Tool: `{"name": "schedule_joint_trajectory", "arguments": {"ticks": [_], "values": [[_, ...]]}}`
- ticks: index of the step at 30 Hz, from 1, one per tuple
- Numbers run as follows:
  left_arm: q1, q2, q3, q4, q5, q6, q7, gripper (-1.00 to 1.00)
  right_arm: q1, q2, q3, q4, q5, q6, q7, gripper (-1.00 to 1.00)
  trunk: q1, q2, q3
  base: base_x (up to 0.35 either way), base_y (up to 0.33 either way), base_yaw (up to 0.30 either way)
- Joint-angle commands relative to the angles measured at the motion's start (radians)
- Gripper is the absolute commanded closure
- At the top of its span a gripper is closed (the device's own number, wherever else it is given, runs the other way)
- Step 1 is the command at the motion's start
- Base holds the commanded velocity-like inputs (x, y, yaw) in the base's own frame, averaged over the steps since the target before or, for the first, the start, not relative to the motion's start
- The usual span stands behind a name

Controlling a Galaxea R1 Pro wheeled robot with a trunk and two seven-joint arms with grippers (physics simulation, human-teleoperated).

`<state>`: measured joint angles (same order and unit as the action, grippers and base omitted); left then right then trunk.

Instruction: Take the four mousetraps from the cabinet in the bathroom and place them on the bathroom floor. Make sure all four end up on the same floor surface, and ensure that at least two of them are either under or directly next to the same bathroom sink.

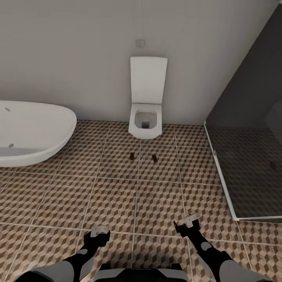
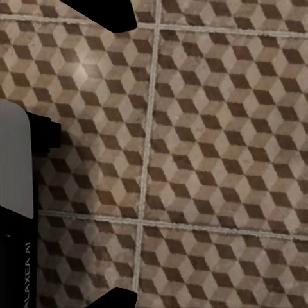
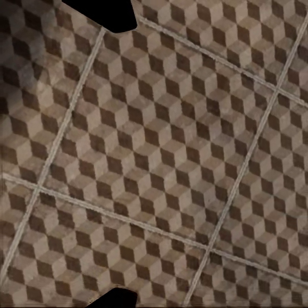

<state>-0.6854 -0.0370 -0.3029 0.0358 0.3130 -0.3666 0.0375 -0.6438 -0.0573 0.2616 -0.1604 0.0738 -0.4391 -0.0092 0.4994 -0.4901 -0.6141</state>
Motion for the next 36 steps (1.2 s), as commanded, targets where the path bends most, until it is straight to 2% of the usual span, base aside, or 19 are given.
{"name": "schedule_joint_trajectory", "arguments": {"ticks": [1,6,13,19,20,21,23,26,27,32,36], "values": [[-0.001,0.0,-0.009,0.004,0.003,-0.006,0.004,-1.0,0.0,-0.003,-0.001,0.001,0.006,-0.003,-0.001,-1.0,-0.003,0.006,0.004,0.0,0.0,0.0],[0.007,0.004,-0.009,0.004,0.003,-0.006,0.004,-1.0,0.0,-0.014,-0.001,0.001,-0.013,-0.003,-0.001,-1.0,-0.023,0.041,0.028,0.0,0.0,0.0],[0.021,0.017,-0.009,0.004,0.003,-0.007,0.004,-1.0,0.006,-0.038,-0.001,0.001,-0.066,-0.003,0.001,-1.0,-0.049,0.09,0.061,0.0,0.0,0.0],[0.056,0.045,-0.009,0.004,0.004,-0.035,0.005,-1.0,0.025,-0.046,-0.001,0.001,-0.076,-0.004,0.001,-1.0,-0.049,0.09,0.071,0.0,0.0,0.0],[0.064,0.055,-0.009,0.004,0.005,-0.051,0.006,-1.0,0.027,-0.046,-0.001,0.001,-0.077,-0.004,0.001,-1.0,-0.049,0.09,0.072,0.0,0.0,0.0],[0.083,0.077,-0.009,0.004,0.008,-0.08,0.007,-1.0,0.033,-0.047,-0.001,0.001,-0.078,-0.004,0.001,-1.0,-0.049,0.09,0.073,0.0,0.0,0.0],[0.1,0.09,-0.009,0.004,0.01,-0.093,0.008,-1.0,0.04,-0.046,-0.001,0.001,-0.079,-0.004,0.001,-1.0,-0.049,0.09,0.076,0.0,0.0,0.0],[0.114,0.098,-0.008,0.004,0.014,-0.108,0.009,-1.0,0.048,-0.046,-0.001,0.001,-0.079,-0.004,0.0,-1.0,-0.049,0.09,0.08,0.0,0.0,0.0],[0.127,0.103,-0.007,0.004,0.019,-0.133,0.013,-1.0,0.055,-0.045,-0.001,0.001,-0.08,-0.004,0.0,-1.0,-0.049,0.09,0.082,0.0,0.0,0.0],[0.141,0.105,-0.005,0.005,0.029,-0.158,0.017,-1.0,0.063,-0.043,-0.001,0.001,-0.08,-0.012,-0.001,-1.0,-0.049,0.09,0.088,0.0,0.0,0.0],[0.149,0.106,-0.004,0.006,0.072,-0.165,0.019,-1.0,0.074,-0.04,-0.001,0.001,-0.082,-0.028,-0.002,-1.0,-0.049,0.09,0.094,0.0,0.0,0.0]]}}
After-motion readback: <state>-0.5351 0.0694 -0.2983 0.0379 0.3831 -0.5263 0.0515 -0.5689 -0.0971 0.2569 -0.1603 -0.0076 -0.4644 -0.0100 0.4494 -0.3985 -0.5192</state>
